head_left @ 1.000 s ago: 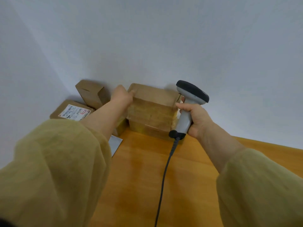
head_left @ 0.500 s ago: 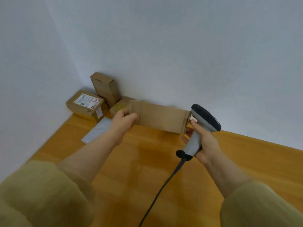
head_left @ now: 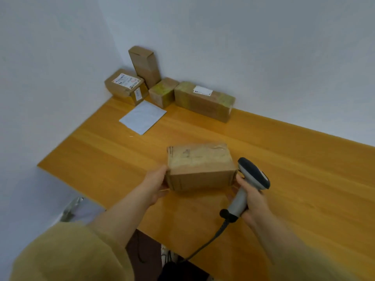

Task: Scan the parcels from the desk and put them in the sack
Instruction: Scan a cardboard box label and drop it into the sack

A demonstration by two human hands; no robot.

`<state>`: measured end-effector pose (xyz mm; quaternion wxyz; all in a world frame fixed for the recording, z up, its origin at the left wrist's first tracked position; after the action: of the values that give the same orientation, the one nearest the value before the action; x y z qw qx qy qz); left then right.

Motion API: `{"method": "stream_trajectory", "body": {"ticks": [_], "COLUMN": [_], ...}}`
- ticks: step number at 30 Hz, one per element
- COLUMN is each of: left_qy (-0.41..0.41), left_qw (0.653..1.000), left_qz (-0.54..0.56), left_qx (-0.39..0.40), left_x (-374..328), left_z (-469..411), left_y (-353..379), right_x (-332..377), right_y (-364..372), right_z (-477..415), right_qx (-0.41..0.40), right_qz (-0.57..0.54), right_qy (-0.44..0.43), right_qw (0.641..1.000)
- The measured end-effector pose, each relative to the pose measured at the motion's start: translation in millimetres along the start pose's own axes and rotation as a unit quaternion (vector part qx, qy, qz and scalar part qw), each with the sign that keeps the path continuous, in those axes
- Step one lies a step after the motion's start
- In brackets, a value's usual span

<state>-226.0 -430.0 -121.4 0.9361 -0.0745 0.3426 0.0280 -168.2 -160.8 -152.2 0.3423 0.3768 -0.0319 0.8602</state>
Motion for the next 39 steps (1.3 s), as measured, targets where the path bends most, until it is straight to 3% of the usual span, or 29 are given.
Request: {"method": "stream_trajectory", "body": {"ticks": [11,19,25,28,31,33,39], "left_qy": [0.043,0.153,0.265,0.208,0.099,0.048,0.081], "left_qw": [0.984,0.974,0.939,0.963,0.993,0.995,0.983], "left_qz": [-0.167,-0.161,-0.214,-0.17,-0.035,-0.036,-0.133], "left_qx": [-0.05,-0.042,-0.044,0.001,0.061,0.078,0.101], "left_x": [-11,-48,-56,-24,8,20,6], "left_z": [3,-15,26,27,29,30,35], "left_y": [3,10,0,-5,-7,-6,13], "right_x": [0,28,28,12,-7,-16,-2], "right_y": [-27,16,4,-11,-30,-42,-52], "right_z": [6,-1,25,32,38,42,49], "right_qx": [-0.05,0.025,0.063,0.037,0.016,0.007,-0.021], "right_qz": [0.005,0.111,0.033,0.019,0.035,0.038,0.037], "right_qy": [-0.006,-0.046,-0.041,-0.028,-0.014,-0.005,-0.048], "right_qw": [0.999,0.992,0.997,0.999,0.999,0.999,0.998]}}
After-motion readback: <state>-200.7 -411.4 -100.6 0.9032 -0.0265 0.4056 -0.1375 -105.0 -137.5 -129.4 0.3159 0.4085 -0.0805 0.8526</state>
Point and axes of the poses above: each hand's wrist, its own z-axis away from the middle knuckle, its own y-axis out of the palm, x = y × z, the point moved 10 cm from there along -z, towards the middle knuckle, and after that the axes turned 4 degrees about z, right-handed, at the moved point
